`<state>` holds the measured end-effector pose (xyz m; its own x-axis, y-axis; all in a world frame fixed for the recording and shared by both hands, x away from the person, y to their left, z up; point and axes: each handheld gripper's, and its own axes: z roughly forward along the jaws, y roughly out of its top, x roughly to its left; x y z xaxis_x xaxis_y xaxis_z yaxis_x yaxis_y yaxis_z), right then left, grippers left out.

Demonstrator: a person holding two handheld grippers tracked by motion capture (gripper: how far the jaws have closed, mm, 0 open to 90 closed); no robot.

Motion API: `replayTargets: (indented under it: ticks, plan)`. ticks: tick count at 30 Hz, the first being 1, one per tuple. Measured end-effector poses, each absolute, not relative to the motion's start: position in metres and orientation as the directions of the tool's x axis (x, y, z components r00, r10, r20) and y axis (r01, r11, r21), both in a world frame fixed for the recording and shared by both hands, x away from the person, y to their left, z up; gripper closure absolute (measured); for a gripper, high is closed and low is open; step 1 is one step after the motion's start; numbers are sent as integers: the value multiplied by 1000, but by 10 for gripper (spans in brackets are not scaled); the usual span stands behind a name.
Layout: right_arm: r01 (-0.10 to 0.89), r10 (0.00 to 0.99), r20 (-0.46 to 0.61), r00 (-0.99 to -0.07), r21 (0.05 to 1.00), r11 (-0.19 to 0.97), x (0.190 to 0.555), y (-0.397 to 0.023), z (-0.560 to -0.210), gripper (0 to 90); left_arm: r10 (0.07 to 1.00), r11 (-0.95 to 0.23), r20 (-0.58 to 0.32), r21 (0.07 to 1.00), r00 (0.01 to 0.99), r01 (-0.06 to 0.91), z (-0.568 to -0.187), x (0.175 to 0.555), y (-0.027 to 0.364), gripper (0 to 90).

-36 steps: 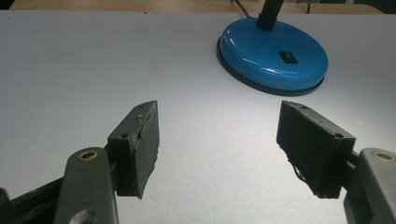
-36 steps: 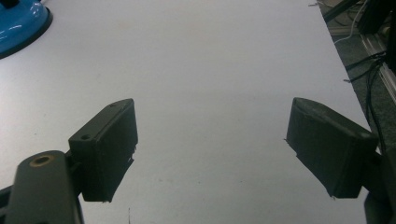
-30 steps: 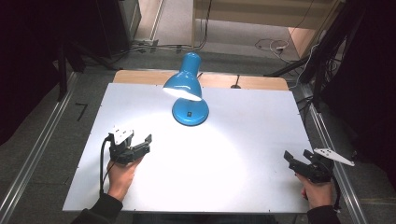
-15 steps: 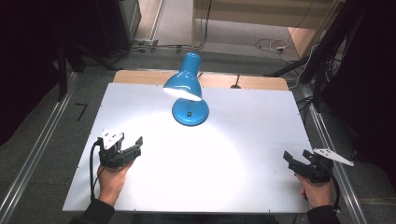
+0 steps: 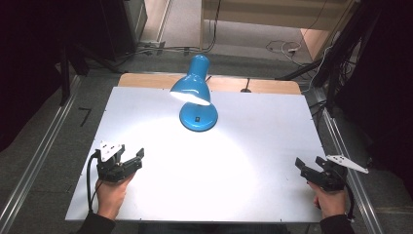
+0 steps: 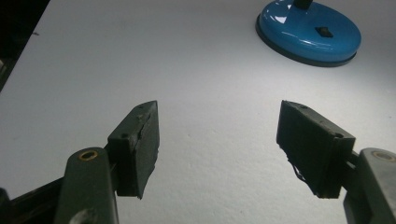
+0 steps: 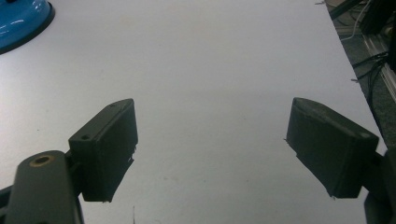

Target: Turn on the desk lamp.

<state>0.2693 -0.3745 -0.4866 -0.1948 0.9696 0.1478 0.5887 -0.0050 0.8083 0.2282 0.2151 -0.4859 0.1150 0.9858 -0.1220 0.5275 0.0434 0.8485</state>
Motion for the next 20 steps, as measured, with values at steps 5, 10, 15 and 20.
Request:
replayTargets:
  ticks: [5,10,15,20]
  plan:
    - [585,970,146,-196,811,-4,269,-374,-486,151,986,46,-124,842,111,537,-487,222,217,304]
    - [588,969,148,-198,809,-3,269,-373,-486,151,986,46,-125,841,110,539,-487,215,220,304]
    - [585,968,144,-204,811,3,269,-372,-486,152,985,57,-135,834,104,549,-487,205,222,304]
    - [577,960,146,-237,817,18,270,-361,-483,154,982,76,-158,837,107,541,-485,195,224,292]
